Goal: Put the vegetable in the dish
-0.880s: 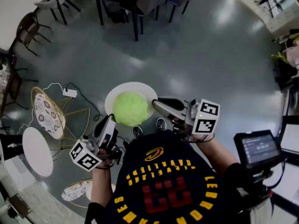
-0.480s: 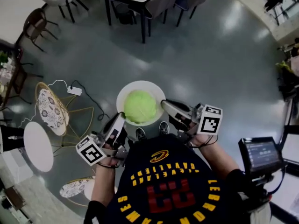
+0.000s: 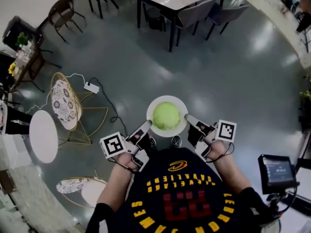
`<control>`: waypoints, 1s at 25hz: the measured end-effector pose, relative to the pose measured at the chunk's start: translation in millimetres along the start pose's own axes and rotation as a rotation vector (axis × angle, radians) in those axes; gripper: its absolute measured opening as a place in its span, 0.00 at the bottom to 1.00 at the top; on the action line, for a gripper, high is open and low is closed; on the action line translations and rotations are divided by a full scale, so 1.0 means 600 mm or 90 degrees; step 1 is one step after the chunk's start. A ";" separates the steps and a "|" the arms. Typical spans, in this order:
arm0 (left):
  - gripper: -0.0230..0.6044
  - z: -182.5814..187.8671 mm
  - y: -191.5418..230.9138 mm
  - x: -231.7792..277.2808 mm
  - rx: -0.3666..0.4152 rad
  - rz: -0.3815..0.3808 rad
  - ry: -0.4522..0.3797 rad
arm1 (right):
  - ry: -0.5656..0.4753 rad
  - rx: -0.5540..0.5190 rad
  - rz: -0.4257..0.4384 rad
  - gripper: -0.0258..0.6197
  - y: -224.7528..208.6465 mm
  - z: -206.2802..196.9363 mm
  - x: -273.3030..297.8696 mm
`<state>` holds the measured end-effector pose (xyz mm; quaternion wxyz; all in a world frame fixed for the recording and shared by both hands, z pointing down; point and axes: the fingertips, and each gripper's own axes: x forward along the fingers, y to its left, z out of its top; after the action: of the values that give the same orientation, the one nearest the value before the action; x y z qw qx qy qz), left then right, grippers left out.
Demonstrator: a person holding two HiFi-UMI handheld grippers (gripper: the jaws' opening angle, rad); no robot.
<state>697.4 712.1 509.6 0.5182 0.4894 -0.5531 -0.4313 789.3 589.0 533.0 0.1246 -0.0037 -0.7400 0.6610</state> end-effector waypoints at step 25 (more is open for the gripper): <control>0.05 0.119 0.037 0.082 -0.064 0.005 -0.074 | 0.073 0.005 -0.014 0.07 -0.022 0.117 0.127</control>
<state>624.9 664.4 532.3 0.5107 0.4349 -0.5619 -0.4841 704.5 531.7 552.8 0.1740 -0.0328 -0.7288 0.6614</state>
